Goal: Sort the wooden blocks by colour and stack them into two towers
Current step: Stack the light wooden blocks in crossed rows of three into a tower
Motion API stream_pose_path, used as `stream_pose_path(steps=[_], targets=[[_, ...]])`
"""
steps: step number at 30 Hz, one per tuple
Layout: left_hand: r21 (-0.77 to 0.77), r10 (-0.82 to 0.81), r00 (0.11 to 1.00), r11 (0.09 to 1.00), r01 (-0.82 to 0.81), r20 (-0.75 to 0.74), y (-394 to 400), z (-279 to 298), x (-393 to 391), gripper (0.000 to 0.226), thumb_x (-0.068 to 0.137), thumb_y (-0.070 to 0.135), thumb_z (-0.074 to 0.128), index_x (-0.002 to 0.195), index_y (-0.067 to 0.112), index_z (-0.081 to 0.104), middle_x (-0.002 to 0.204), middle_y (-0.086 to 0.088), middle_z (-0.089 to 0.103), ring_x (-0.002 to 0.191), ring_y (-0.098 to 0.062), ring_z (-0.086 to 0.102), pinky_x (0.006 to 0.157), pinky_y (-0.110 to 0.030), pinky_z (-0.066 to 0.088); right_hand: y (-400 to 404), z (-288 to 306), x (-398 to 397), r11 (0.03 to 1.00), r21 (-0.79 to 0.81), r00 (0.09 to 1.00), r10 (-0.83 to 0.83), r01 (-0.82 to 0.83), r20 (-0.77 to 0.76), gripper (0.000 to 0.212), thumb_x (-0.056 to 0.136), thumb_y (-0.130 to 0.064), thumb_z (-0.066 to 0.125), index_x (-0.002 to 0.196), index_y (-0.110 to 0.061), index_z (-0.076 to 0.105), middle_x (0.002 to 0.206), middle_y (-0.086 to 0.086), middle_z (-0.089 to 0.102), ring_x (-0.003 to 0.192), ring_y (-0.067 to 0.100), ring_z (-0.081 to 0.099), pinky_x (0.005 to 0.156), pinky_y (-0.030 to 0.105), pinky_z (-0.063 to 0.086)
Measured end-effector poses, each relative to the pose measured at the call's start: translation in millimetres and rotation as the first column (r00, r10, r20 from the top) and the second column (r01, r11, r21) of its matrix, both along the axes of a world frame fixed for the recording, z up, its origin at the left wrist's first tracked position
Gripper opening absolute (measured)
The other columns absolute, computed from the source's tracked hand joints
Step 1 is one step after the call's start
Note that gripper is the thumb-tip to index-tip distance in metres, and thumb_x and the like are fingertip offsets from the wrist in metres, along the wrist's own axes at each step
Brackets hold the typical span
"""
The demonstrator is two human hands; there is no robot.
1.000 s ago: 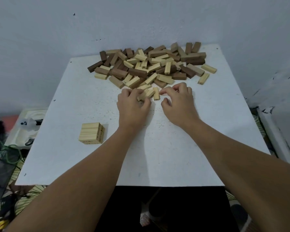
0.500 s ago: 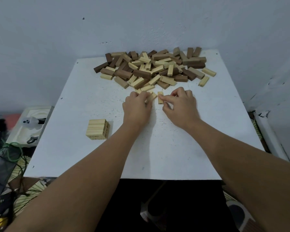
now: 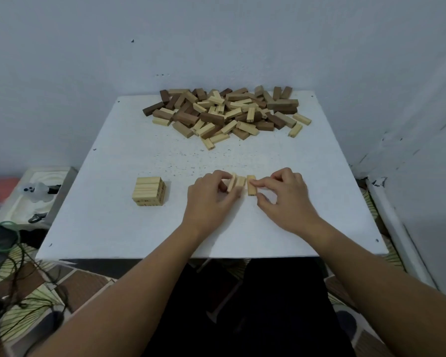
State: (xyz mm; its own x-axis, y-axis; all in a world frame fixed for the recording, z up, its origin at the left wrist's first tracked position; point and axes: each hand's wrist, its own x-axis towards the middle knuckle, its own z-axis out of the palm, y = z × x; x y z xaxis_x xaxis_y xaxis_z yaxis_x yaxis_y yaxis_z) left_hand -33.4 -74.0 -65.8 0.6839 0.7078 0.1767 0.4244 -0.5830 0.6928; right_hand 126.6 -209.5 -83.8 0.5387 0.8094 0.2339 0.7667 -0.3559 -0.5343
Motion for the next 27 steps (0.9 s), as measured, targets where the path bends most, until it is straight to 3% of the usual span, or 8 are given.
stream_pose_path(steps=[4,7,10,13,16,23,27], targets=[[-0.020,0.039,0.999,0.999,-0.038,0.034,-1.7,-3.0,-2.4,0.029,0.100,0.041,0.061,0.126,0.026,0.061,0.086,0.014,0.065,0.083,-0.007,0.060,0.084,-0.048,0.051,-0.3,5.2,-5.0,0.999,-0.052,1.000,0.014,-0.013,0.008,0.043,0.087,-0.049,0.067,0.129,-0.044,0.062,0.111,-0.011,0.040,0.106,0.015,0.037,0.103,0.033,0.033],[-0.030,0.047,0.997,0.999,-0.046,0.059,-3.0,-2.4,-2.5,0.027,0.103,0.034,0.056,0.128,0.025,0.062,0.085,0.011,0.066,0.081,-0.007,0.062,0.081,-0.044,0.052,2.9,5.3,-6.9,0.998,-0.065,1.000,0.017,-0.016,0.012,0.045,0.086,-0.052,0.067,0.130,-0.044,0.060,0.113,-0.012,0.041,0.108,0.015,0.037,0.104,0.031,0.031],[-0.059,0.059,0.994,0.997,-0.054,0.089,-3.0,-2.5,-2.9,0.021,0.104,0.028,0.054,0.118,0.026,0.070,0.084,0.012,0.068,0.081,-0.005,0.062,0.075,-0.037,0.050,2.1,2.8,-4.6,0.999,-0.049,1.000,0.009,-0.010,-0.007,0.043,0.087,-0.052,0.068,0.128,-0.045,0.062,0.113,-0.014,0.041,0.109,0.014,0.037,0.105,0.032,0.030],[0.093,0.116,0.993,0.989,-0.117,0.023,-3.8,-8.0,-0.5,0.019,0.097,0.037,0.061,0.101,0.030,0.078,0.085,0.013,0.062,0.091,-0.016,0.054,0.083,-0.042,0.045,2.5,2.3,-3.6,1.000,-0.019,1.000,0.014,-0.014,-0.006,0.038,0.088,-0.052,0.068,0.126,-0.045,0.065,0.116,-0.014,0.046,0.112,0.014,0.040,0.105,0.032,0.031],[0.124,0.144,0.990,0.982,-0.142,-0.009,-3.7,-9.9,1.4,0.016,0.094,0.038,0.066,0.097,0.029,0.079,0.086,0.010,0.059,0.096,-0.021,0.050,0.088,-0.043,0.041,4.2,2.2,-3.7,1.000,0.015,1.000,0.026,-0.026,-0.014,0.035,0.088,-0.052,0.069,0.121,-0.043,0.068,0.119,-0.016,0.054,0.111,0.012,0.041,0.104,0.035,0.035],[0.064,0.053,0.998,0.996,-0.055,0.040,-2.2,-6.9,-3.1,0.021,0.095,0.038,0.068,0.106,0.026,0.081,0.084,0.011,0.069,0.089,-0.017,0.058,0.088,-0.049,0.048,4.2,-1.8,-3.6,0.995,0.063,0.997,0.071,-0.071,-0.010,0.033,0.089,-0.053,0.069,0.119,-0.038,0.071,0.115,-0.020,0.062,0.104,0.006,0.039,0.101,0.039,0.041],[0.028,0.038,0.998,0.999,-0.039,0.055,-4.8,-1.0,-4.1,0.020,0.095,0.039,0.070,0.109,0.029,0.079,0.082,0.016,0.070,0.086,-0.005,0.060,0.084,-0.040,0.051,3.2,3.6,-3.1,0.998,0.036,0.998,0.048,-0.047,-0.035,0.052,0.084,-0.062,0.072,0.130,-0.039,0.063,0.119,-0.016,0.058,0.111,0.012,0.044,0.102,0.034,0.038]])
